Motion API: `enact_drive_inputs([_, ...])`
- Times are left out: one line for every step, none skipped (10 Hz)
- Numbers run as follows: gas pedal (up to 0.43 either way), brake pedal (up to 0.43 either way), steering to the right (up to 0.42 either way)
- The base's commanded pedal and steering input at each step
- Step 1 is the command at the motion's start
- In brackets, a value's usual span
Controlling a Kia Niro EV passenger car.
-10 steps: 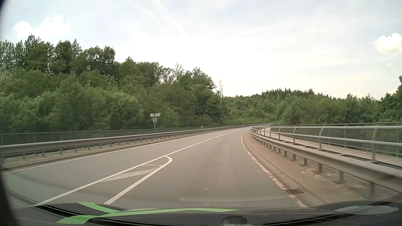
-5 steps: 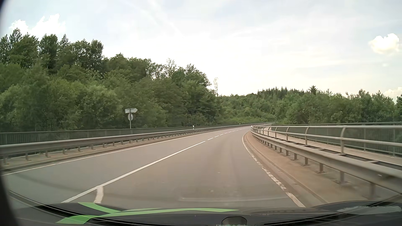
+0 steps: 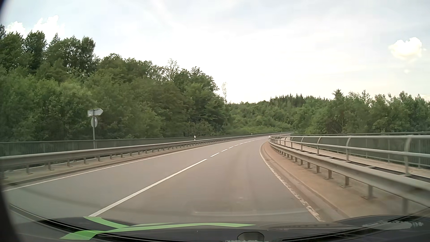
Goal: Follow the waypoints while adhering to traffic rules and regulations
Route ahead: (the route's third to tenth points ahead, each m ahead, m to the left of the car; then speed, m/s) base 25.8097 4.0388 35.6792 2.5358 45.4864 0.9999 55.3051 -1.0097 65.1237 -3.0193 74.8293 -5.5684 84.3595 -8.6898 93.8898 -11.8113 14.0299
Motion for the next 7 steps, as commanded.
enact_drive_inputs([0.157, 0.0, 0.014])
enact_drive_inputs([0.169, 0.0, 0.015])
enact_drive_inputs([0.169, 0.0, 0.015])
enact_drive_inputs([0.169, 0.0, 0.015])
enact_drive_inputs([0.169, 0.0, 0.015])
enact_drive_inputs([0.169, 0.0, 0.015])
enact_drive_inputs([0.169, 0.0, 0.015])
